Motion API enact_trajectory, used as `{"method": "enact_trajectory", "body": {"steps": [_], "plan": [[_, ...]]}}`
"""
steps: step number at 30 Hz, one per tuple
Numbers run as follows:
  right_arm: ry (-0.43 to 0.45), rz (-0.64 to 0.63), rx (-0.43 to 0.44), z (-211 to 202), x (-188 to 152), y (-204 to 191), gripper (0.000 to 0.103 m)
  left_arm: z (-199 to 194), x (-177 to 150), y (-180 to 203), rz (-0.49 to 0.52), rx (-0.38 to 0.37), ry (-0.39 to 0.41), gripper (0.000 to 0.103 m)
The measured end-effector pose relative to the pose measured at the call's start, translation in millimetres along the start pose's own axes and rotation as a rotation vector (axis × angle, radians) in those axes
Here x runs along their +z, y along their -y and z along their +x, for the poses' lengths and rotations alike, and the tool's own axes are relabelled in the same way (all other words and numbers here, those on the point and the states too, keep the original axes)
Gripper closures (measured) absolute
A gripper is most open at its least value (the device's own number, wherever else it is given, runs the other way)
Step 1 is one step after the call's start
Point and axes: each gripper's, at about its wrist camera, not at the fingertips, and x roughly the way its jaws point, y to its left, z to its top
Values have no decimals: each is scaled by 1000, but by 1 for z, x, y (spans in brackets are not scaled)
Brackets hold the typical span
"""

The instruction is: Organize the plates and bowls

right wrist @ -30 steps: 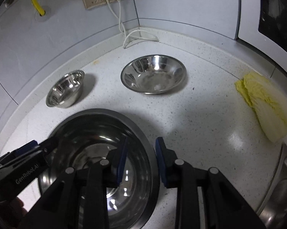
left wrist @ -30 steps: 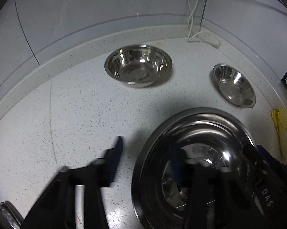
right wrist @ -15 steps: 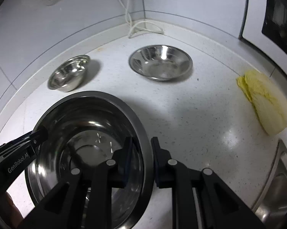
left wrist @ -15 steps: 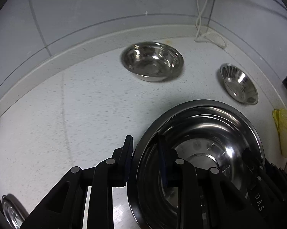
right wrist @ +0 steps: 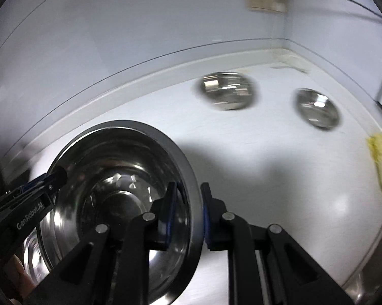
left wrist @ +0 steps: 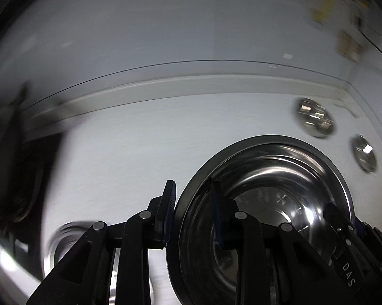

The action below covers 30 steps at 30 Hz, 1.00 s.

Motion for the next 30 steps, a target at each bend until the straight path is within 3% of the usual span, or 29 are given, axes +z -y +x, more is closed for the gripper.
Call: {"method": "enact_trajectory", "body": {"steps": [7, 13, 21, 30], "plan": [[-89, -192, 160, 9, -44, -126, 88, -14, -47, -140, -184, 159, -60, 79], [-147, -313, 221, 11, -79, -191, 89, -15, -84, -209, -271, 229, -111, 78], [-196, -357, 200, 21, -99, -211, 89, 3, -110, -227, -280, 229, -169, 78], [-222, -349, 177, 36, -107, -203, 89, 14, -113, -207, -243, 215, -181, 78]]}}
